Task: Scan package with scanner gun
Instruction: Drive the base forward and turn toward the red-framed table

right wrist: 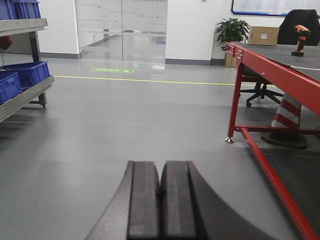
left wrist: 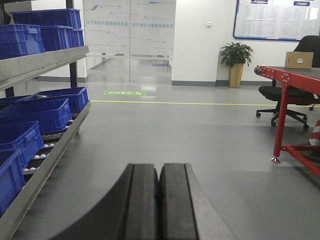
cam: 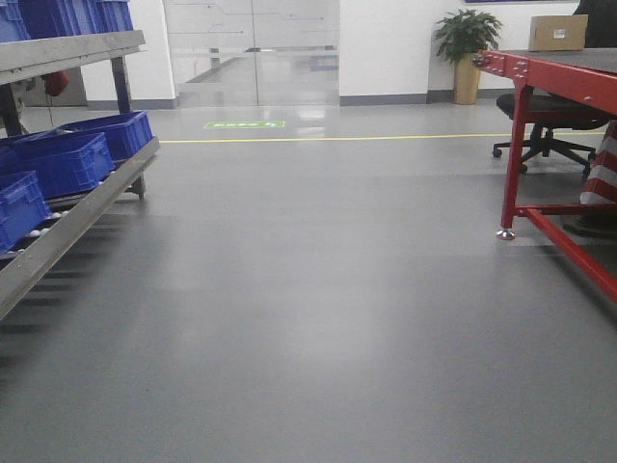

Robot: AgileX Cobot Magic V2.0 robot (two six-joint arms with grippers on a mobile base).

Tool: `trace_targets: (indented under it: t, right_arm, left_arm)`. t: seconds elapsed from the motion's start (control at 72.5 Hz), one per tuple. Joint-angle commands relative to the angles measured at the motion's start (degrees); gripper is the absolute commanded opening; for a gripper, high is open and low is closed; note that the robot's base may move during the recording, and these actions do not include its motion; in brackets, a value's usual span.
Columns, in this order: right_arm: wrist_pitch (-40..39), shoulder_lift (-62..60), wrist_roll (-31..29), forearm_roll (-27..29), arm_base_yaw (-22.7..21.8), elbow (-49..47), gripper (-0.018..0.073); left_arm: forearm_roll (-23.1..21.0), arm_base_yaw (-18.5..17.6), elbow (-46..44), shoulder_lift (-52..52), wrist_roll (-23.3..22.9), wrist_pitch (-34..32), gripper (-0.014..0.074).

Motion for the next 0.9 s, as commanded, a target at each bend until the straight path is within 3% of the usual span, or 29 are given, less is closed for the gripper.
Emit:
trace_targets:
  t: [0.0,0.883]
  right_arm:
    - [-0.82,-0.11,-0.37,0.05,-0.31,-0.04,-0.0169]
    - [-0.82,-0.11,-0.37,0.05,-0.31,-0.04,-0.0169]
  left_arm:
    - [-0.21,0.16,-0.13,-0.22,-0.14,-1.0,-0.0111]
    - [-0.21,0.16,-0.13,-0.22,-0.14,-1.0,-0.0111]
